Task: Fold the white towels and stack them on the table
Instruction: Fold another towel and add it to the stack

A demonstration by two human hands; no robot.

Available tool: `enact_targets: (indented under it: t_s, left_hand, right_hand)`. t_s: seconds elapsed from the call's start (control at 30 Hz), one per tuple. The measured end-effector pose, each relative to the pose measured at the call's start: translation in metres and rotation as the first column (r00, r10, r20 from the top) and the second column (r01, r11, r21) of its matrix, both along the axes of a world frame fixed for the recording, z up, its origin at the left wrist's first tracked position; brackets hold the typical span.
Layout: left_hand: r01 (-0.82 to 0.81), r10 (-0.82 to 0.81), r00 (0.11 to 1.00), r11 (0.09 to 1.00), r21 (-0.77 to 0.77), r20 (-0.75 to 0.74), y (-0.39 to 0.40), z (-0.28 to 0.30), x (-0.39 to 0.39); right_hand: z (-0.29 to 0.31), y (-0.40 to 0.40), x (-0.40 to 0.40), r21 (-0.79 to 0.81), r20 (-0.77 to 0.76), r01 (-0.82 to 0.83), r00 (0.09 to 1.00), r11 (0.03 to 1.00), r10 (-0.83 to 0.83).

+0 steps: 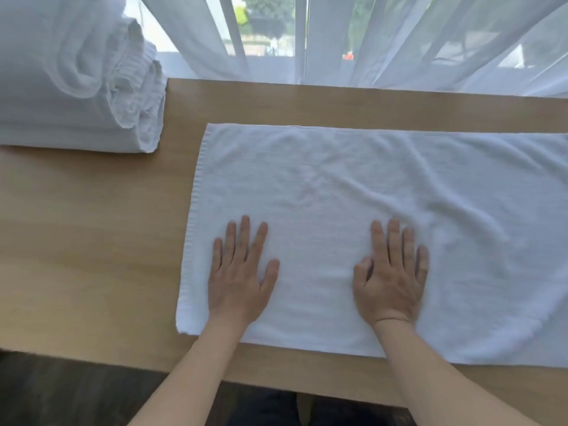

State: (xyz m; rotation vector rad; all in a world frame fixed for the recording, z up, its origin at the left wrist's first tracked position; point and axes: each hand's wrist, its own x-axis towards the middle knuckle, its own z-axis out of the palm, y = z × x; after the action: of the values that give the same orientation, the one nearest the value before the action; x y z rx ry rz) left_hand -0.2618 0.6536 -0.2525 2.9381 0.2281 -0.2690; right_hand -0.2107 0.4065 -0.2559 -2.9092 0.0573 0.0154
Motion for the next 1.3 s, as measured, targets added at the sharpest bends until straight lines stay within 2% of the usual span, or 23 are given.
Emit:
enact_targets:
  t_s: [0.13,0.27,0.37,0.43,0.5,0.53,0.63,0.77,0.9,1.1,1.3]
  left_hand:
    - [-0.121,0.120,0.993,0.992,-0.038,-0.014,0.041,0.003,-0.020]
    - [-0.121,0.123,0.992,0.986,-0.116,0.011,0.060,0.006,-0.032]
    - [-0.119,0.136,0.987,0.977,-0.175,0.091,0.052,0.010,-0.039]
    - [-0.070,0.101,0.984,0.977,-0.200,0.149,0.035,0.014,-0.041]
    - [0.018,0.016,0.987,0.977,-0.214,0.158,0.005,0.018,-0.038]
    - [0.067,-0.033,0.988,0.972,-0.224,0.153,-0.015,0.020,-0.035]
    - [0.239,-0.203,0.967,0.934,-0.268,0.154,-0.088,0.028,-0.018]
    - [0.455,-0.418,0.890,0.844,-0.285,0.183,-0.185,0.029,0.011]
    - [0.578,-0.545,0.816,0.773,-0.261,0.194,-0.266,0.025,0.041]
    - [0.642,-0.633,0.765,0.738,-0.207,0.115,-0.346,0.014,0.068]
    - [0.711,-0.712,0.701,0.696,-0.096,0.031,-0.410,0.003,0.076]
  right_hand:
    - [0.005,0.003,-0.001,0.019,-0.010,0.006,1.000,1.000,-0.005]
    - [0.008,0.004,-0.002,0.035,-0.036,0.003,0.999,0.999,-0.001]
    - [0.011,0.001,-0.003,0.070,-0.048,-0.017,0.999,0.997,0.020]
    - [0.017,-0.001,-0.003,0.239,-0.041,-0.001,0.999,0.971,0.011]
    - [0.028,-0.011,-0.005,0.482,-0.041,0.058,0.998,0.874,-0.043]
    - [0.033,-0.021,-0.008,0.530,-0.031,0.068,0.998,0.845,-0.061]
    - [0.042,-0.067,-0.021,0.420,0.088,0.047,0.992,0.906,-0.093]
    - [0.036,-0.150,-0.035,0.312,-0.040,0.272,0.961,0.910,-0.273]
    - [0.022,-0.226,-0.049,0.115,-0.149,0.261,0.958,0.958,-0.243]
    - [0.015,-0.295,-0.060,0.056,-0.141,0.349,0.930,0.935,-0.339]
    - [0.022,-0.316,-0.059,0.165,-0.078,0.509,0.860,0.845,-0.504]
